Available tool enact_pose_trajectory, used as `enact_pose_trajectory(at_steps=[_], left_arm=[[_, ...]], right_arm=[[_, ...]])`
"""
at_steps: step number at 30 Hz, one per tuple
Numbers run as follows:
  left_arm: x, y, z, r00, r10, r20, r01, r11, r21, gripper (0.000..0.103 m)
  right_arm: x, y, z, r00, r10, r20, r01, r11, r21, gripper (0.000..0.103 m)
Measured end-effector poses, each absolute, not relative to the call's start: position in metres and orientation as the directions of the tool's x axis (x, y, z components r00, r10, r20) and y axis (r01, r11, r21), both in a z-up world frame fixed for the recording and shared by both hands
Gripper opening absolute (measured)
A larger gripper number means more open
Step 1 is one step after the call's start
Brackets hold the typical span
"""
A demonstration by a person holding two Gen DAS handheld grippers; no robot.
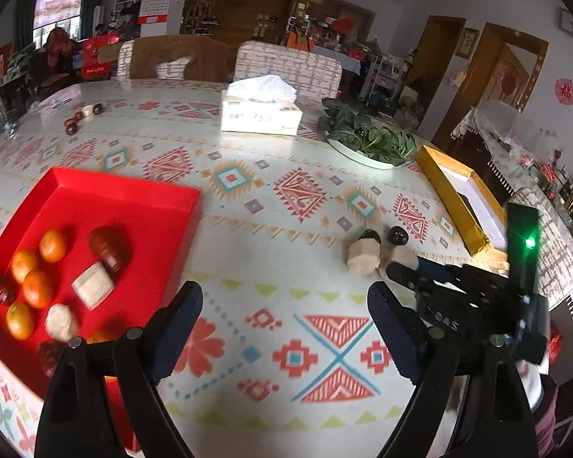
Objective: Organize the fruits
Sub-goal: 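Close the right tool on a round beige slice while the left tool approaches a beige piece, then grasp a beige piece with the left tool while the right tool lifts the round slice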
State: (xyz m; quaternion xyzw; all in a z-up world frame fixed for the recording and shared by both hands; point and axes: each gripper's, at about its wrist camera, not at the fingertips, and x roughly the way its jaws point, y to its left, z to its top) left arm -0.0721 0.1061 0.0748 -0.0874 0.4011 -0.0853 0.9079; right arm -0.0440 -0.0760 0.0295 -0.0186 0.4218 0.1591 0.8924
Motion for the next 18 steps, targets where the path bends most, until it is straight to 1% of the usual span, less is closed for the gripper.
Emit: enact_pose_trajectory(at_steps=[3,8,12,16,18], left_arm=[[-0.055,0.089,0.069,0.648,-0.235,-0.725,0.116,0.971,-0.212,0.088],[-0.030,0.056,0.049,0.598,-0.258,-0.759,0.175,0.966,-0.191,0.088],[-0.011,0.023,0.035,0.581,-0.249,-0.775,0.231,0.963,-0.136,0.088],[0.001,0.005,0.026,0.592,-0.224,-0.774,0.253,0.964,-0.086,0.087],[0.004,0.000,0.023,0.607,-0.203,-0.768,0.256,0.965,-0.053,0.067]], right_arm=[[-0.045,-0.089,0.035,0.612,0.263,-0.746,-0.252,0.959,0.130,0.039],[-0.041,-0.118,0.040,0.631,0.280,-0.723,-0.171,0.960,0.222,0.039],[-0.034,-0.133,0.036,0.620,0.278,-0.733,-0.125,0.958,0.258,0.039],[-0.033,-0.139,0.036,0.624,0.282,-0.729,-0.107,0.955,0.278,0.039],[-0.031,-0.141,0.035,0.623,0.284,-0.729,-0.105,0.954,0.281,0.039]])
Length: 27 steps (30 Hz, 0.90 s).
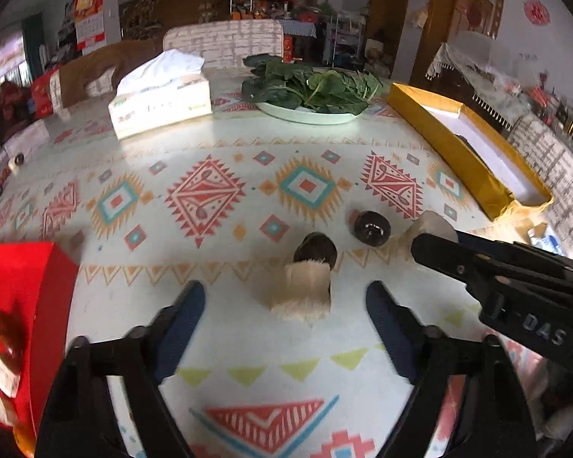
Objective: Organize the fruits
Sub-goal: 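Grasp a beige piece with the left tool while the right tool lifts the round slice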
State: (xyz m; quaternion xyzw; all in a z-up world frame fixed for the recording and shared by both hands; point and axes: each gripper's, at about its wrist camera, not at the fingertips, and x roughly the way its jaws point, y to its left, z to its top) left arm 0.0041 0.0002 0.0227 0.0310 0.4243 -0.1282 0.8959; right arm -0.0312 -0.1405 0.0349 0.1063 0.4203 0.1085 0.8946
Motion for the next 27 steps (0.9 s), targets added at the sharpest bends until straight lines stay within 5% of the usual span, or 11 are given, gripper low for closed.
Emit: enact_pose_trajectory(at_steps=[1,2,17,27], left_arm=[[0.006,-0.001,0.020,0.603,-0.198,-0.773,0.260,0.965,-0.044,0.041],[0.008,-0.002,0.017,0.586,-0.207,-0.783,0.269,0.962,-0.053,0.032],[-0.056,0.093,0.062,0.677,-0.265,-0.687,0.135,0.962,-0.239,0.032],[-0.120,0.219,0.071,0.750,-0.107,-0.652,-0.114,0.951,-0.287,0.032]], right_arm=[[-0.031,-0.140,0.035,0.623,0.284,-0.729,-0.105,0.954,0.281,0.039],[-0.031,-0.141,0.035,0.623,0.285,-0.728,-0.107,0.954,0.281,0.039],[-0.037,-0.137,0.040,0.660,0.310,-0.684,-0.134,0.945,0.299,0.039],[-0.046,-0.119,0.045,0.675,0.301,-0.673,-0.158,0.951,0.267,0.039]])
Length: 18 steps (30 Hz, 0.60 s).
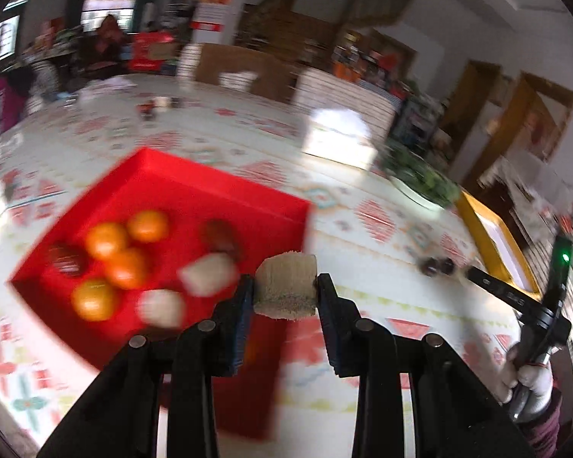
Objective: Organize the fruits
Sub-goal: 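Grasp a beige piece with the left tool while the right tool lifts the round slice, then lower both held beige pieces into the red box and open both tools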
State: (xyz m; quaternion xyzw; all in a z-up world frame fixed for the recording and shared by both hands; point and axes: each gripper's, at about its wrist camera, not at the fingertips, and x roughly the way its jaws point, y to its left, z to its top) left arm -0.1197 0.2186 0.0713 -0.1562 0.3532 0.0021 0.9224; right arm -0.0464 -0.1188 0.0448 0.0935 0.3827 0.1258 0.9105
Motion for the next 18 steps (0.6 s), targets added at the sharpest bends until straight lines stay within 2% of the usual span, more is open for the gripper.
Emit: enact_pose_trajectory(at_steps=[8,12,18], left_arm=[[-0.148,0.285,0.065,0.759,-0.011,-0.651,-0.248,0.920,-0.304,0.032],[-0.149,0.298,0.053,0.745,-0.013,-0.667,-0.271,0.908,-0.320,0.032],[-0.146,0.306,0.044,0.733,-0.022,-0.680,-0.275,0.905,-0.325,0.032]], right_arm=[[-0.055,-0.085,0.048,0.523,0.573,-0.631,-0.250,0.811,0.529,0.039],[-0.057,-0.058,0.065,0.498,0.613,-0.614,-0.297,0.785,0.543,0.039],[-0.058,0.004,0.094,0.463,0.632,-0.621,-0.399,0.775,0.490,0.039]])
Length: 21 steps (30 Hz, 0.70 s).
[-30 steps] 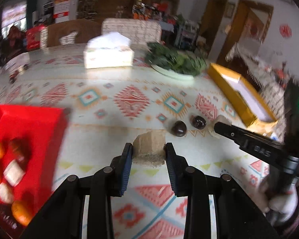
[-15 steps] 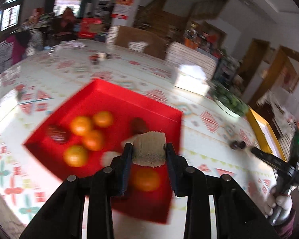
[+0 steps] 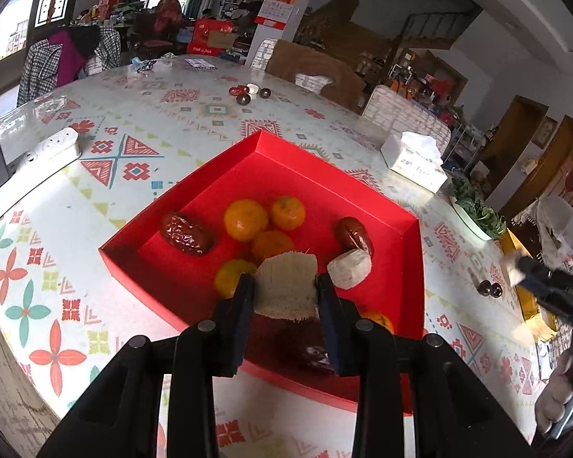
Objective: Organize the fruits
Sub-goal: 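Lower both held beige pieces into the red box and open both tools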
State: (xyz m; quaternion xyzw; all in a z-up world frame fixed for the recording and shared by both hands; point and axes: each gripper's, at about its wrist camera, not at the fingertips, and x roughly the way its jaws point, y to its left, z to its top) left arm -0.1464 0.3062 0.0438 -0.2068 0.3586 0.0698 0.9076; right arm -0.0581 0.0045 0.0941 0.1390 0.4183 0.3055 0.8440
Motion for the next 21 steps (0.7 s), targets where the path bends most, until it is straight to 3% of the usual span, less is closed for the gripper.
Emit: enact_pose_trajectory(at_steps=[17,21], left_arm=[[-0.091,0.315,0.045,0.707,-0.050,-0.706,-0.212,0.936,-0.279,0.032],[-0.097,0.321,0.043,0.709,-0.062,-0.702,-0.211,0.932,-0.295,0.032]], right_arm=[[-0.019,0.157,0.055,0.398,0.505,-0.766,-0.512,0.815,0.271,0.039],[-0.006,0.166,0.053,0.389,0.512,-0.766,-0.504,0.814,0.288,0.039]])
